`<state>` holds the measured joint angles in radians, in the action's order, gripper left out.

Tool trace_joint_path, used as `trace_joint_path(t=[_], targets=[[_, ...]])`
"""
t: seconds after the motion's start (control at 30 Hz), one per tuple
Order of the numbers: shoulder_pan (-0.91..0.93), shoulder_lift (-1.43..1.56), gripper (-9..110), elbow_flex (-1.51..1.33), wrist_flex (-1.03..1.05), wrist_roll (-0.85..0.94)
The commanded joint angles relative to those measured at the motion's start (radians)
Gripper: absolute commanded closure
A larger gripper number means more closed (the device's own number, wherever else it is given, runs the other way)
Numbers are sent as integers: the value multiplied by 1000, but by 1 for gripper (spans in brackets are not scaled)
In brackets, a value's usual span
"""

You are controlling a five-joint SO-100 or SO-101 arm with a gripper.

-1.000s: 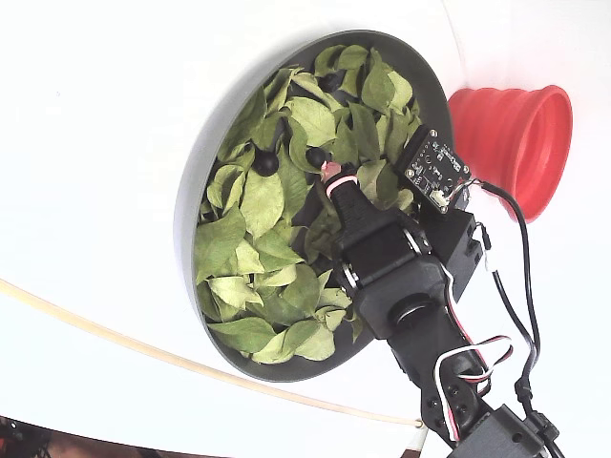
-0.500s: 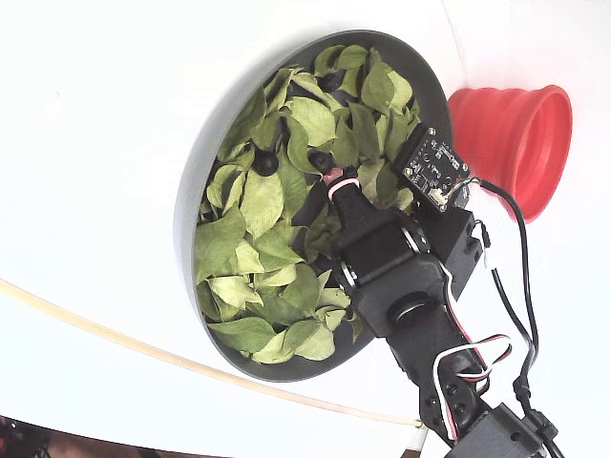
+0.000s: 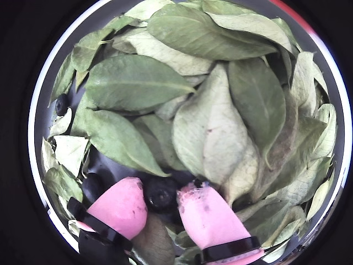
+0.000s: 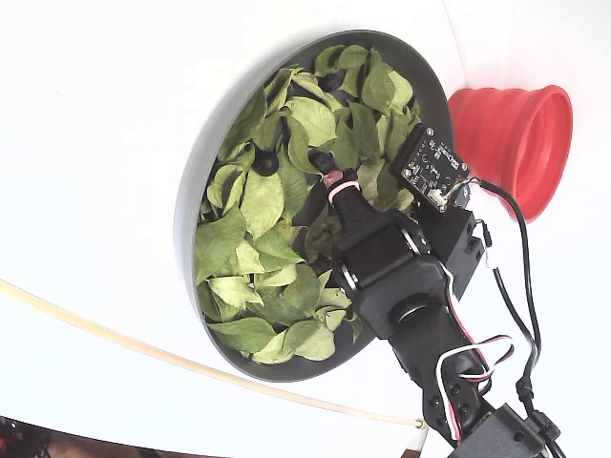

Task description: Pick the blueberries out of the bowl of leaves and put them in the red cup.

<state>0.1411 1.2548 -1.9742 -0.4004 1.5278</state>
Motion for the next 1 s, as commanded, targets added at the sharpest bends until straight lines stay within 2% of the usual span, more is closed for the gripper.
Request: trace_joint_path(t=[0.0,0.97], targets=[[26,115,92,3,11,9],[41,291,92,-11,115,26]])
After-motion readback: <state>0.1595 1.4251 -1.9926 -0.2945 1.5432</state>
